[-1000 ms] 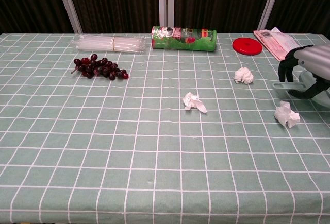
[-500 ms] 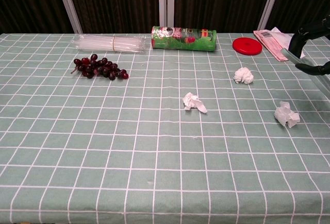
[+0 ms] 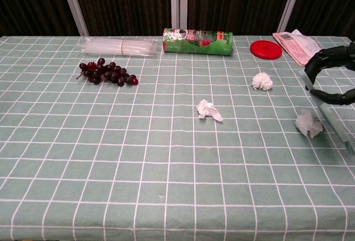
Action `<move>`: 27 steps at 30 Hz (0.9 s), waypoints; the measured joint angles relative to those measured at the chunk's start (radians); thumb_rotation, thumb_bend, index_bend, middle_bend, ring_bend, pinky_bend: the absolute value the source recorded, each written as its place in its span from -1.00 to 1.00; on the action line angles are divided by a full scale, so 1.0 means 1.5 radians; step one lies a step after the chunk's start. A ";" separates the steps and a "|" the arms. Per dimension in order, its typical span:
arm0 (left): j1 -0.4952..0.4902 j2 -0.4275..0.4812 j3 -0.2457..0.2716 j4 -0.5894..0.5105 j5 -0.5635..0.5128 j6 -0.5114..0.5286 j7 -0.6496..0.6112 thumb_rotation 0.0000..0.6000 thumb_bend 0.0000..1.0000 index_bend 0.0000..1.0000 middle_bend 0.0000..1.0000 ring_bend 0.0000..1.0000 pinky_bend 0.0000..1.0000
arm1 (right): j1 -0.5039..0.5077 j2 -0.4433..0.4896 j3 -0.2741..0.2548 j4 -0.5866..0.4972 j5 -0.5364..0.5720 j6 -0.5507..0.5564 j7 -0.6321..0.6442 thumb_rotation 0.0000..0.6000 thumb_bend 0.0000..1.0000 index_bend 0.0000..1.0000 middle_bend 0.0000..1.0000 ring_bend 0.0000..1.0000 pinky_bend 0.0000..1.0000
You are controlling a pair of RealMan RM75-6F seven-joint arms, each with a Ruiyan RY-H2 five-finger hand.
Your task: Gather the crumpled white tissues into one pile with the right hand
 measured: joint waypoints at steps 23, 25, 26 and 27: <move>0.012 -0.004 0.006 0.020 -0.010 0.002 -0.026 1.00 -0.97 -0.84 -0.81 -0.91 -0.84 | 0.159 -0.284 0.082 0.203 -0.028 -0.044 0.043 1.00 -0.35 0.16 0.07 -0.65 -0.72; 0.013 -0.004 0.006 0.020 -0.009 0.003 -0.026 1.00 -0.97 -0.84 -0.81 -0.91 -0.84 | 0.165 -0.282 0.082 0.203 -0.033 -0.043 0.045 1.00 -0.35 0.16 0.07 -0.65 -0.72; 0.013 -0.004 0.006 0.021 -0.008 0.003 -0.026 1.00 -0.97 -0.84 -0.81 -0.91 -0.84 | 0.166 -0.277 0.082 0.201 -0.036 -0.042 0.046 1.00 -0.35 0.16 0.07 -0.65 -0.72; 0.013 -0.004 0.006 0.021 -0.008 0.003 -0.026 1.00 -0.97 -0.84 -0.81 -0.91 -0.84 | 0.168 -0.271 0.082 0.198 -0.038 -0.040 0.047 1.00 -0.35 0.16 0.07 -0.65 -0.72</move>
